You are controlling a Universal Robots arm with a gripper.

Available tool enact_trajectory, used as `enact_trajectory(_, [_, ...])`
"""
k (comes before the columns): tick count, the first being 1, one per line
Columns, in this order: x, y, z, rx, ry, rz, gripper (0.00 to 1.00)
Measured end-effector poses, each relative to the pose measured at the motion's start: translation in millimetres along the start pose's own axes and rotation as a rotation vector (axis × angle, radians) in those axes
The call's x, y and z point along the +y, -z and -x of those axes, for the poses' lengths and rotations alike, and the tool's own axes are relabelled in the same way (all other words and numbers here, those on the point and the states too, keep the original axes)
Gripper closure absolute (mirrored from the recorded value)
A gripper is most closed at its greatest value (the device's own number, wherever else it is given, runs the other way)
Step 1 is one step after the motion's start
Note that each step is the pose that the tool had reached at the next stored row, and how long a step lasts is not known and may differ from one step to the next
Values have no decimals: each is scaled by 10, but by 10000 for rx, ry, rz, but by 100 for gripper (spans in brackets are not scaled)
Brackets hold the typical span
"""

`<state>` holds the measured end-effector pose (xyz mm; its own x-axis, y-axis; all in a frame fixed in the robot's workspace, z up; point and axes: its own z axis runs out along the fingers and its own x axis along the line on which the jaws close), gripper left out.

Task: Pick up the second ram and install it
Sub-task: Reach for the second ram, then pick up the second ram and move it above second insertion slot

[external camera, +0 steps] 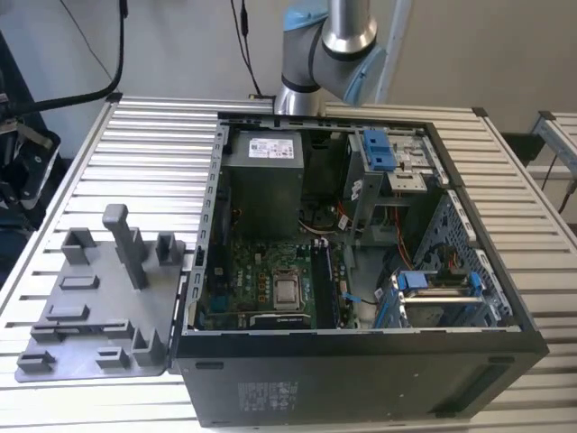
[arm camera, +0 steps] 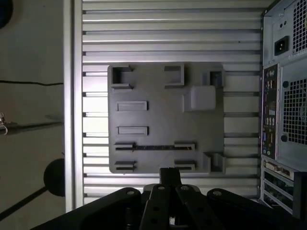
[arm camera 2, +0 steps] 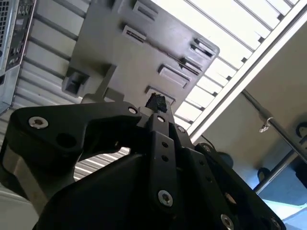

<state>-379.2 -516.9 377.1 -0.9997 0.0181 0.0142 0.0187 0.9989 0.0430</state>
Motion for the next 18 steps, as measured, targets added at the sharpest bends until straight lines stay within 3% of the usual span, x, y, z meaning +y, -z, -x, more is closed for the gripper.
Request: enact_trajectory(18, [6, 0, 0, 3, 24, 3, 89])
